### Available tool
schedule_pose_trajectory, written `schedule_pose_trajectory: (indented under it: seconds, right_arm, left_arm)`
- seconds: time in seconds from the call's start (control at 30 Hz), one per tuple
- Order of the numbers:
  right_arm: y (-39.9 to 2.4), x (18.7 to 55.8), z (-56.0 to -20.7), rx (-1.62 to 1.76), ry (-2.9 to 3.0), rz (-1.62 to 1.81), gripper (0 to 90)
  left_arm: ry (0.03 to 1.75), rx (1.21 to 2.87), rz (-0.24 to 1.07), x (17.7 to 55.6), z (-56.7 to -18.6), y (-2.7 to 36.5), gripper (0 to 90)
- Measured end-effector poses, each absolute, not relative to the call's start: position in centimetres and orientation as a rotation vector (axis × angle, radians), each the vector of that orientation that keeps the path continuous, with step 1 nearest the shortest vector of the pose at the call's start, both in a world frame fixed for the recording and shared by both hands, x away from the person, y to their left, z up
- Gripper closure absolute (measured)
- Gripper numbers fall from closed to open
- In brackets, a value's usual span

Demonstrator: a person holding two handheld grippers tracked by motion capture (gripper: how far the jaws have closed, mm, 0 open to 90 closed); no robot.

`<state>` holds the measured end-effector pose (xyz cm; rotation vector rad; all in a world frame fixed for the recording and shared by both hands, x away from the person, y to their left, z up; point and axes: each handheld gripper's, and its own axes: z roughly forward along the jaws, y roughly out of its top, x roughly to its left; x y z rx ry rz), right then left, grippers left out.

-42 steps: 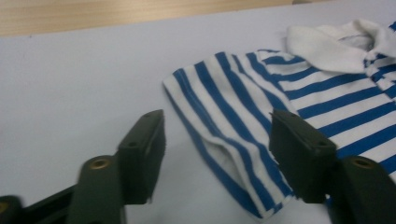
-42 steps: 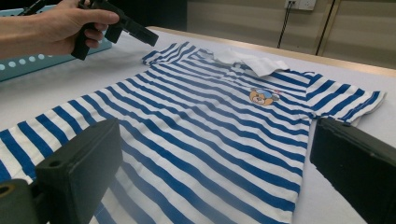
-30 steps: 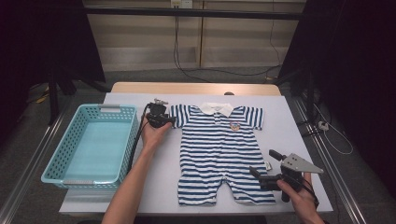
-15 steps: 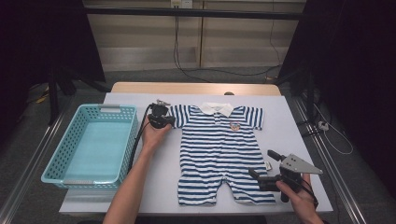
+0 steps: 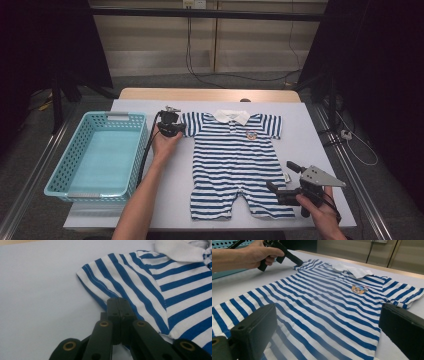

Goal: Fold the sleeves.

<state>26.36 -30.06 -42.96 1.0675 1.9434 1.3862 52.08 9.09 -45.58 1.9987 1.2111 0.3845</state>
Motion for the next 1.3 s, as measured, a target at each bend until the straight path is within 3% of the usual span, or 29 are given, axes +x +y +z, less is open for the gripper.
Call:
schedule_pose_trajectory:
  seconds: [0.47, 0.9, 0.93, 1.03, 1.1, 1.3]
  right_arm:
    - [-30.0, 26.4, -43.0, 1.066, 1.952, 1.388, 1.3]
    - [-30.0, 26.4, -43.0, 1.065, 1.951, 1.393, 1.0]
    - [-30.0, 26.4, -43.0, 1.065, 1.951, 1.393, 1.0]
    - [-29.9, 26.4, -42.9, 1.061, 1.952, 1.395, 1.0]
    - [-30.0, 26.4, -42.9, 1.064, 1.952, 1.394, 1.0]
    - [-30.0, 26.4, -43.0, 1.063, 1.95, 1.392, 0.8]
  left_arm:
    - [1.041, 2.008, 0.441, 50.7, -43.8, 7.1, 89.6]
    - [1.024, 1.941, 0.388, 50.7, -43.7, 5.9, 89.6]
    - [0.988, 1.99, 0.391, 50.8, -43.6, 6.1, 89.5]
    - [1.018, 1.924, 0.367, 50.7, -43.8, 5.1, 89.5]
    - [0.973, 2.007, 0.382, 50.9, -43.6, 5.3, 89.5]
    - [0.977, 1.989, 0.366, 50.9, -43.7, 4.2, 89.3]
